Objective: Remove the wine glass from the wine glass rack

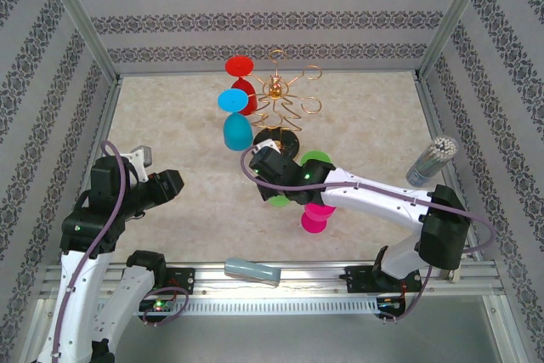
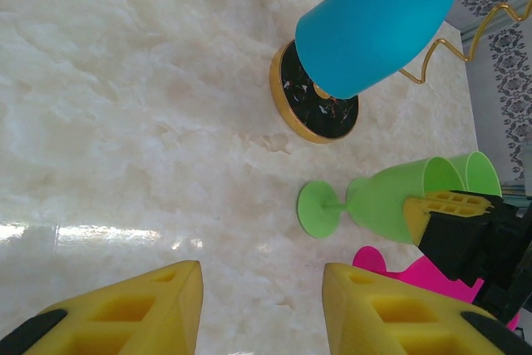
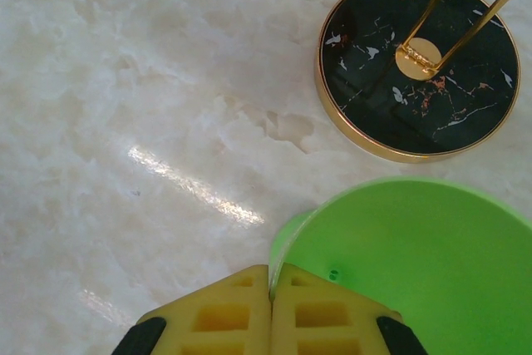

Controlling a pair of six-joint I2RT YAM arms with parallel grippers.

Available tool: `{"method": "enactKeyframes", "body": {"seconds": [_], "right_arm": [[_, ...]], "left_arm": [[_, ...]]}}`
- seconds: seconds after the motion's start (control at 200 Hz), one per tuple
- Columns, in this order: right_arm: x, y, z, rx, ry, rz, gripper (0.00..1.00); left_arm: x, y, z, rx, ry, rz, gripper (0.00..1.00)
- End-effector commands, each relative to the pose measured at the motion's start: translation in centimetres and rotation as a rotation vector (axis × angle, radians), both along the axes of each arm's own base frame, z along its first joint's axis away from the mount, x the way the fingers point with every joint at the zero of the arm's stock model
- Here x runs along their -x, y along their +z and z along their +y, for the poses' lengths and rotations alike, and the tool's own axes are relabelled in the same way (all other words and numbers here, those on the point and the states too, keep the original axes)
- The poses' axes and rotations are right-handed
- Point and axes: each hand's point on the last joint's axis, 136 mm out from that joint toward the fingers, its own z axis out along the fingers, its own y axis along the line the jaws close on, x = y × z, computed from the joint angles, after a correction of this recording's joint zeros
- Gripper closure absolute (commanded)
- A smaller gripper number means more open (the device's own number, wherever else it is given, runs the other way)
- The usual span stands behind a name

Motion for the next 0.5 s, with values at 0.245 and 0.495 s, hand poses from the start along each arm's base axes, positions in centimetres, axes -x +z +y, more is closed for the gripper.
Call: {"method": "enactKeyframes", "body": {"seconds": [0.245,0.495], "right_arm": [[-0.79,-0.58,-0.17,0.014,-0.004,-0.010,1.00],[-0.94,-0.22,0.10,0.006,-0.001,-0.011,0.90]], "left_arm": [[-0.36,0.19,0.36,-0.019,0.009,-0.005,0.57],[-0.47,0.29,0.38,-0.019,0.011,-0.005,0.57]]}}
